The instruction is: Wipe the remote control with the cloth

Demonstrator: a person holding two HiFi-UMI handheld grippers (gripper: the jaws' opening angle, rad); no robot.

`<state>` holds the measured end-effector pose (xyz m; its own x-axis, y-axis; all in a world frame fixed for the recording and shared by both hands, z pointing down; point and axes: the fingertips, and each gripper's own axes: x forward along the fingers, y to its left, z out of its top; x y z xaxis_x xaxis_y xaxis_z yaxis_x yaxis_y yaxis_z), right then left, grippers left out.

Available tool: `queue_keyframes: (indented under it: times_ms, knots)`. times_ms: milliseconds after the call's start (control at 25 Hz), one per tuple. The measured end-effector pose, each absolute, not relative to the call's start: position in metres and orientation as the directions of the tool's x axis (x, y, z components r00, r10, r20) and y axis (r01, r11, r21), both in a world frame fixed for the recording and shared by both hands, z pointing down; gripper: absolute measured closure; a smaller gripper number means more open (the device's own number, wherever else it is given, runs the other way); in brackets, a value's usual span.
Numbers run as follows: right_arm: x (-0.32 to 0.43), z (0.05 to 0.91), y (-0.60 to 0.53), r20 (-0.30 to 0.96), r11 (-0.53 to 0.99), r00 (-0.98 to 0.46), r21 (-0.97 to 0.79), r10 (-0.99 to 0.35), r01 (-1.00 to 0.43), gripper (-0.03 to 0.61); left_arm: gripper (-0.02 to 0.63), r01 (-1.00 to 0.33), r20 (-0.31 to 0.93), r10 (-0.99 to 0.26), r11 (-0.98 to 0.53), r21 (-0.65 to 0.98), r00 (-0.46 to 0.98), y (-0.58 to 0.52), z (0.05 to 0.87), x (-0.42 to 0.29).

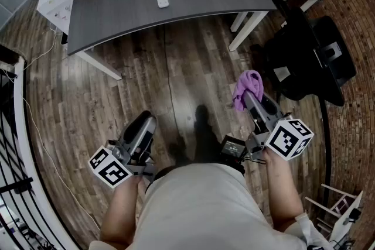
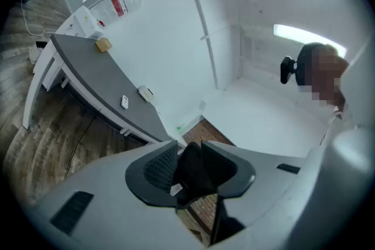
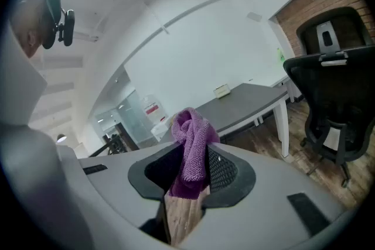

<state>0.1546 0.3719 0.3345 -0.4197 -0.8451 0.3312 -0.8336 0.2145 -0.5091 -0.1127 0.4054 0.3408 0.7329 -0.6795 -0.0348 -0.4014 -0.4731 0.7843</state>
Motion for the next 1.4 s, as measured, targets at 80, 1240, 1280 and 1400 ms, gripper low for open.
queue_keyframes:
  times_ms: [80, 1240, 1280, 1400]
  knots:
    - [0.163, 0.337, 0.349, 0.333, 0.220, -0.427, -0.510, -0.841, -0.831, 0.471, 0.509, -0.417, -0.024, -0.689, -0.465, 0.781, 0.724, 0.388, 0.344, -0.104]
    - [0.177, 0.386, 0.105, 0.512, 0.451, -0.572, -0.351, -0.640, -0.820, 0.471, 0.430, -0.812, 0.406, -0.748, -0.298, 0.501, 0.525, 0.140, 0.430, -0.049]
    - [0.169, 0.390, 0.098, 0.530, 0.467, -0.568, -0.327, -0.630, -0.822, 0.471, 0.430, -0.814, 0.419, -0.739, -0.300, 0.497, 0.528, 0.131, 0.436, -0.052]
    - [0.146, 0.398, 0.071, 0.593, 0.518, -0.537, -0.225, -0.600, -0.826, 0.471, 0.430, -0.823, 0.457, -0.713, -0.308, 0.478, 0.532, 0.098, 0.451, -0.060]
